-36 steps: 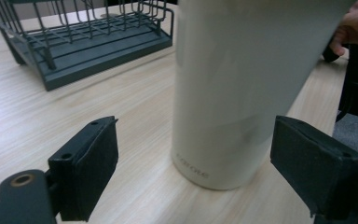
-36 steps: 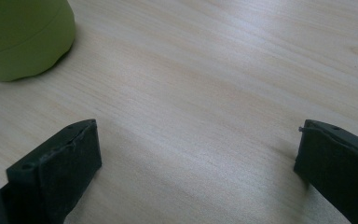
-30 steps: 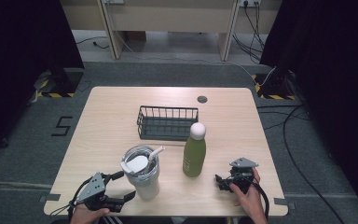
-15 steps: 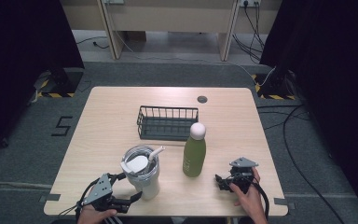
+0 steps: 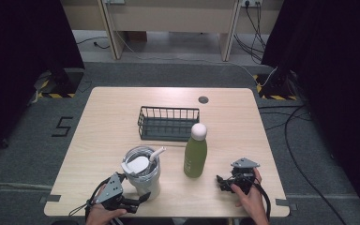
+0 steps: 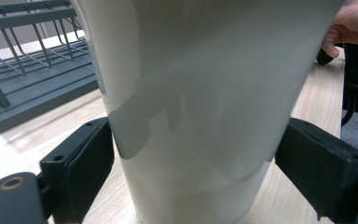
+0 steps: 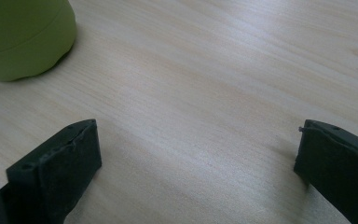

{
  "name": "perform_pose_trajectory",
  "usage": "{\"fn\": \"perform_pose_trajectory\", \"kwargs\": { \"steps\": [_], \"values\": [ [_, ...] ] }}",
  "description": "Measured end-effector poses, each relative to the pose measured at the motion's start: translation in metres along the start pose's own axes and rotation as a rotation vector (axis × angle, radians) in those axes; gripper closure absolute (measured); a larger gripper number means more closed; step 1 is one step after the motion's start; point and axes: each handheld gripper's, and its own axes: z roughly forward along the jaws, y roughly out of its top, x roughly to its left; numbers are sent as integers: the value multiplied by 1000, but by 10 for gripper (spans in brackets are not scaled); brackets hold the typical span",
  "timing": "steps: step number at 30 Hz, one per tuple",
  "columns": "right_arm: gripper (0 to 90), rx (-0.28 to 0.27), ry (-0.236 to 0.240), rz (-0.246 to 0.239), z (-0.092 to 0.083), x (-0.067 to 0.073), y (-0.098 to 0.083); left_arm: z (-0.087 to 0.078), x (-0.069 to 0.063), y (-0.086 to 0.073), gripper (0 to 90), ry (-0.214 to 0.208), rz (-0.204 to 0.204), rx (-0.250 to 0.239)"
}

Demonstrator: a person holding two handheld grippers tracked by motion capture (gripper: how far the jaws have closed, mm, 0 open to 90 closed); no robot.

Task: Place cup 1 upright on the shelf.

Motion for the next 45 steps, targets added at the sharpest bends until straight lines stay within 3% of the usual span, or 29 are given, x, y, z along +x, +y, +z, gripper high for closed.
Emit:
{"fn": "perform_pose_trajectory", "kwargs": {
  "steps": [8,26,45],
  "values": [
    [4,0,1,0,0,0,0,8,0,1,98,-3,8,-15],
    [4,1,3,-4,0,0,0,19,1,1,94,-12,-20,-52],
    [4,1,6,-7,0,0,0,21,2,-2,100,-16,-18,-81]
  ]
}}
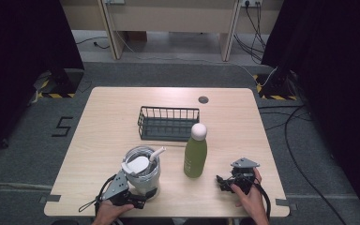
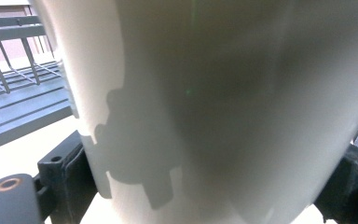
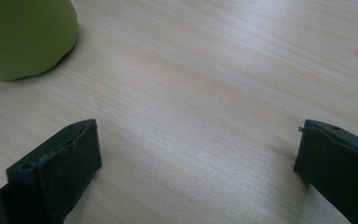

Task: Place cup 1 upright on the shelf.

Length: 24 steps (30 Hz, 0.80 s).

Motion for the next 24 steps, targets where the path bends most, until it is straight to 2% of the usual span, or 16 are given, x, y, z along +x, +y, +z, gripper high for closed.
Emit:
{"fn": "perform_pose_trajectory", "kwargs": {
  "steps": [5,13,24],
  "values": [
    [4,-1,1,-2,0,0,0,2,1,0,98,-11,-9,-4],
    [4,0,2,-2,0,0,0,3,0,0,104,-1,-6,-9],
    [4,0,3,-3,0,0,0,4,3,2,106,-3,-36,-3]
  ]
}}
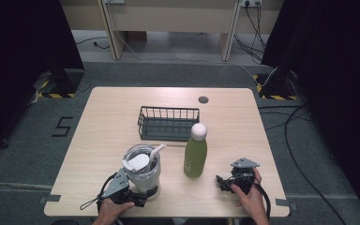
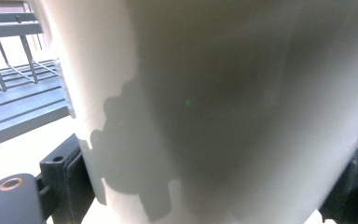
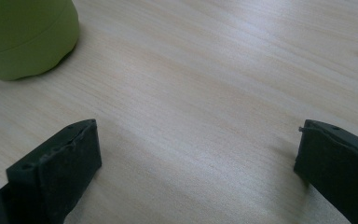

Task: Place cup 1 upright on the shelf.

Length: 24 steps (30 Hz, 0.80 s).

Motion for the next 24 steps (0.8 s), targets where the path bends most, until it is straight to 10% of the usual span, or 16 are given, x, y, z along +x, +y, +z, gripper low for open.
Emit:
{"fn": "perform_pose_trajectory", "kwargs": {
  "steps": [24],
  "values": [
    [4,0,2,-2,0,0,0,-5,14,25,107,41,36,-36]
  ]
}}
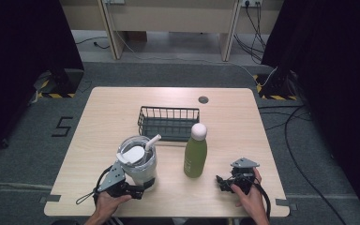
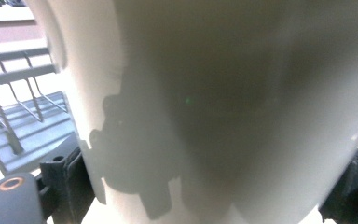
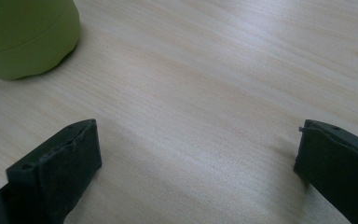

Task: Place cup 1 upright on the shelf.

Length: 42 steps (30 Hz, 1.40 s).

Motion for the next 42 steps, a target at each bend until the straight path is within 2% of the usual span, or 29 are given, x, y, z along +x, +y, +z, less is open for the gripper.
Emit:
{"fn": "perform_pose_trajectory", "kwargs": {
  "steps": [15,27,34,39,42],
  "values": [
    [4,0,0,0,0,0,0,6,17,19,107,43,-1,6],
    [4,-1,1,-5,0,0,0,12,25,26,107,46,-1,15],
    [4,-1,1,-5,0,0,0,17,30,37,107,42,1,9],
    [4,-1,2,-5,0,0,0,20,34,46,107,54,17,0],
    [4,-1,1,-5,0,0,0,22,37,51,107,61,10,1]
  ]
}}
